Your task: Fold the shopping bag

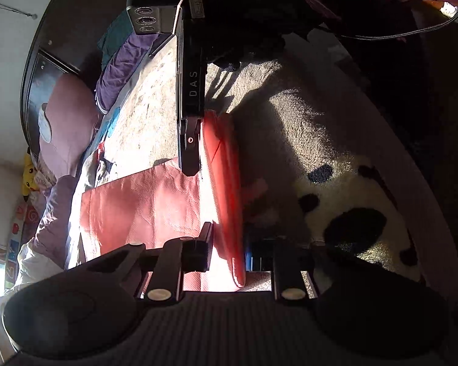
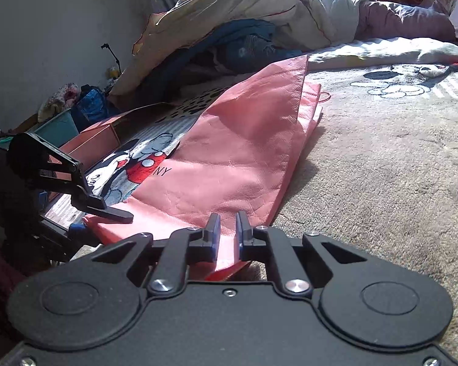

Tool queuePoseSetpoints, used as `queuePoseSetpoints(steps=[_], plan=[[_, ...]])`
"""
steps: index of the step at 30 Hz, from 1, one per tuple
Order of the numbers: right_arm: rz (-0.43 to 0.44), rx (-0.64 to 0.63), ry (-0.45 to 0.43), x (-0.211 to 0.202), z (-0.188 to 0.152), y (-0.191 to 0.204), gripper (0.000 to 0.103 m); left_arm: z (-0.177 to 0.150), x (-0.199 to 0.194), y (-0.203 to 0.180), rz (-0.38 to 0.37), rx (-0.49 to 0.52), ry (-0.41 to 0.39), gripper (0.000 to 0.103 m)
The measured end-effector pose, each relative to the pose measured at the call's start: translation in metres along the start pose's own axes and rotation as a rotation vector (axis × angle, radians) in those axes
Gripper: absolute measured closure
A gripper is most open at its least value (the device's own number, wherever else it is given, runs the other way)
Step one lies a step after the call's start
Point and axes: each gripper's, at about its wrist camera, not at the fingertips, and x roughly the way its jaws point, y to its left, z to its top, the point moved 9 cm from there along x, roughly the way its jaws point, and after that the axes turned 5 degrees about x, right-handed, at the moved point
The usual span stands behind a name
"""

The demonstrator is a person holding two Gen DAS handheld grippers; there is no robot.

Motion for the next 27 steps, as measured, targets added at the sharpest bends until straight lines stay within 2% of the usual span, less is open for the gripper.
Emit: queuePoseSetpoints(steps=[2,4,5,6,7,9,11,12,13,17,19,21,23,24,27], plan=[[0.005,0.018,-0.002,0.0,0.0,0.0,0.097,-0.002,0.001,0.003,-0.032,-0.049,-0.005,0.091],[0.007,0.01,-0.006,-0.003,0.002,0.002,0.096,-0.006,0.001,0.014,-0.084,-0.159,-0.023,0.093],[0.006,-0.002,-0.008,-0.005,0.003,0.004,0.093,-0.007,0.001,0.017,-0.098,-0.179,-0.03,0.094],[0.0,-0.035,-0.021,-0.009,0.004,0.008,0.08,-0.009,0.0,0.02,-0.111,-0.199,-0.038,0.094],[-0.016,-0.115,-0.06,-0.017,0.008,0.017,0.062,-0.011,-0.001,0.023,-0.125,-0.219,-0.045,0.094],[0.028,-0.208,-0.161,-0.039,0.018,0.035,0.053,-0.013,-0.002,0.027,-0.147,-0.252,-0.055,0.094],[0.077,-0.273,-0.233,-0.058,0.025,0.051,0.05,-0.014,-0.004,0.025,-0.165,-0.253,-0.057,0.094],[0.087,-0.347,-0.256,-0.066,0.025,0.064,0.045,-0.015,-0.004,0.024,-0.174,-0.253,-0.058,0.094],[0.071,-0.482,-0.258,-0.071,0.018,0.082,0.041,-0.016,-0.005,0.025,-0.196,-0.281,-0.072,0.094],[-0.044,-0.905,-0.16,-0.046,-0.025,0.114,0.04,-0.023,-0.01,0.032,-0.269,-0.38,-0.125,0.094],[-0.104,-1.016,-0.103,-0.028,-0.04,0.111,0.04,-0.027,-0.014,0.033,-0.291,-0.391,-0.142,0.094],[-0.152,-1.056,-0.083,-0.017,-0.043,0.104,0.042,-0.029,-0.018,0.033,-0.318,-0.397,-0.17,0.094],[-0.15,-1.063,-0.077,-0.015,-0.041,0.1,0.063,-0.032,-0.021,0.033,-0.336,-0.407,-0.188,0.094],[-0.133,-1.05,-0.075,-0.017,-0.038,0.1,0.07,-0.033,-0.021,0.032,-0.339,-0.414,-0.191,0.094],[-0.118,-1.078,-0.088,-0.022,-0.037,0.103,0.07,-0.036,-0.022,0.033,-0.352,-0.429,-0.208,0.094]])
